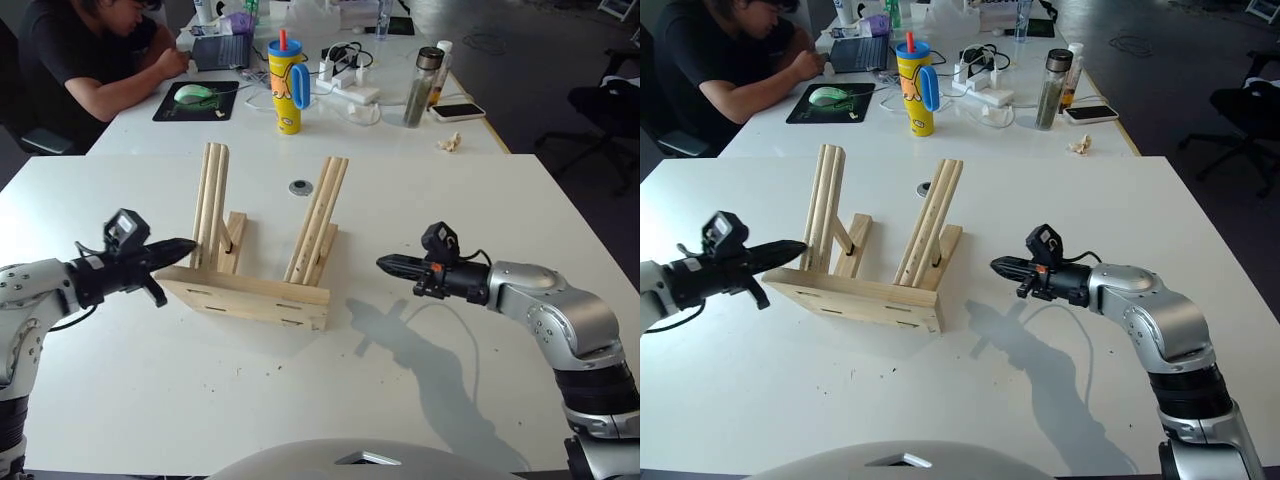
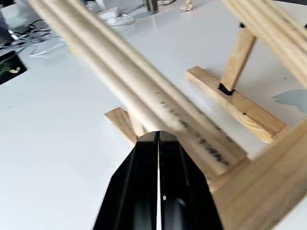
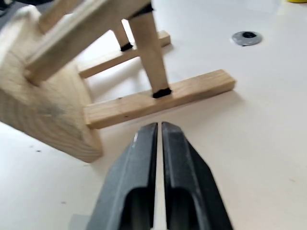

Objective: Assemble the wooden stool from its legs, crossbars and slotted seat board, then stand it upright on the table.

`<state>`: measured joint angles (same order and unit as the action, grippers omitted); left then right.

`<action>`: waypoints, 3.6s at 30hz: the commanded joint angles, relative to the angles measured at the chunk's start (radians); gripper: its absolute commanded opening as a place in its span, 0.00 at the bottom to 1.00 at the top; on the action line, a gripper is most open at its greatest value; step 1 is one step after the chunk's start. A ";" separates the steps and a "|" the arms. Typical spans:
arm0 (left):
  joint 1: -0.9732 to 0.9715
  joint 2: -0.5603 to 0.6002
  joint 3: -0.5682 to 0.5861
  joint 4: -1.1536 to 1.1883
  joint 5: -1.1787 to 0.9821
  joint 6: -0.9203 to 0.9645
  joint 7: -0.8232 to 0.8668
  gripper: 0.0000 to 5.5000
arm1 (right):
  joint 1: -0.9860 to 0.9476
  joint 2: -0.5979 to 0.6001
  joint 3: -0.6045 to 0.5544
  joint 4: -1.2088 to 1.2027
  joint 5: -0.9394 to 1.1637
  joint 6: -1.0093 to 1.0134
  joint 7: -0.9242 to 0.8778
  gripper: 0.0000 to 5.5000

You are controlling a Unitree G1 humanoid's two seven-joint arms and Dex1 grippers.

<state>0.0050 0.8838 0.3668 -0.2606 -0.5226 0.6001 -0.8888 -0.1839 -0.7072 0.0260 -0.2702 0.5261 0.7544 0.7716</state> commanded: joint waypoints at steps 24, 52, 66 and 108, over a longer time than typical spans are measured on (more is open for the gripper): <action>-0.221 0.169 -0.289 0.635 0.265 -0.789 -0.657 0.55 | 0.162 0.089 0.269 -0.180 -0.160 -0.299 0.122 0.72; -0.345 0.078 -0.370 0.706 0.260 -0.725 -0.664 0.33 | 0.038 0.211 0.250 0.004 -0.125 -0.337 0.164 0.25; -0.454 0.290 -0.326 0.335 -0.358 0.369 -0.725 0.31 | -0.383 0.025 -0.077 0.048 0.570 0.471 0.288 0.25; -0.190 0.330 -0.301 0.385 -0.229 0.054 -0.720 0.36 | -0.385 0.036 0.254 0.675 -0.178 -0.421 0.650 0.37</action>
<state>-0.5022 1.1381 -0.0123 0.7553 -0.6232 0.5987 -1.5868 -0.6635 -0.6824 0.2986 0.5593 0.4215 0.5599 1.4667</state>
